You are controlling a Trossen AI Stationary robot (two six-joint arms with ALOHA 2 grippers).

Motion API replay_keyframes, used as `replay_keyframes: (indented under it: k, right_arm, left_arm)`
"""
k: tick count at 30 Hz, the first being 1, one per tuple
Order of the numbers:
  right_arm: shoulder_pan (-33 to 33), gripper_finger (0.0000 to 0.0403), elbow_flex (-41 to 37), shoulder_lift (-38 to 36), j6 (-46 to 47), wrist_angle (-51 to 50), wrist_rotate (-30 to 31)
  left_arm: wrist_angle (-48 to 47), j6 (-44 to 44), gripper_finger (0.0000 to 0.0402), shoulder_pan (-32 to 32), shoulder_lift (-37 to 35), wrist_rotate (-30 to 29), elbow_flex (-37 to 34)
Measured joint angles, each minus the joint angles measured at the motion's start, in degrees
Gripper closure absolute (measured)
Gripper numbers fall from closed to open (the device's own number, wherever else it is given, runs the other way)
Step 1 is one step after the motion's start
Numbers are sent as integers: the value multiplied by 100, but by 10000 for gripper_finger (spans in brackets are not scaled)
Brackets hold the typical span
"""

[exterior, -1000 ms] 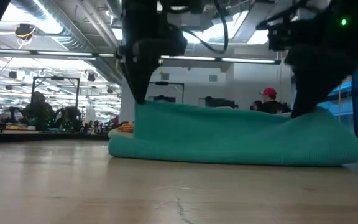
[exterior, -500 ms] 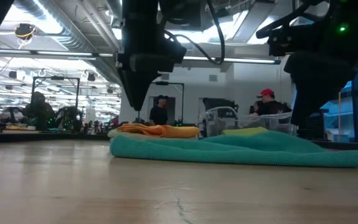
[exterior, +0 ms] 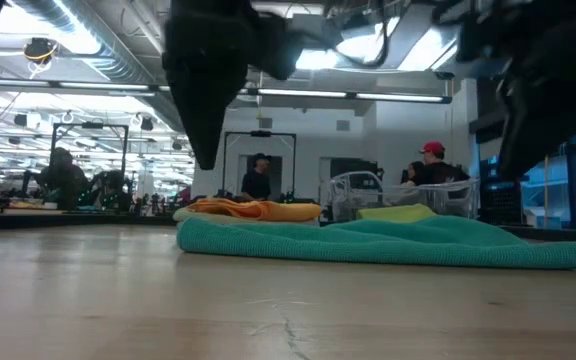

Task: Fold microfiber towels
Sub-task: Fold the blue microfiber towel

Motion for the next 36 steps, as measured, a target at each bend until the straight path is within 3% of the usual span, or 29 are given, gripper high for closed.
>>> replay_keyframes:
  k: [4,9,20,27,36]
  right_arm:
    - [437,252,-97,-59,-1035,803,-63]
    - [783,253,-595,-33,-1779,2219,-226]
    - [786,253,-1416,-13,-1782,3151,-12]
    - [766,253,-1792,8,-1956,3343,122]
    - [746,253,-2037,358,-2094,4200,105]
  left_arm:
    - [475,691,263,-383,2,-172,-10]
    - [1178,884,264,-638,8,-602,-393]
    - [2006,742,259,-618,8,-857,-1539]
    - [2237,1002,258,-618,8,-863,-1602]
    - [2735,1555,257,-626,8,-289,-1602]
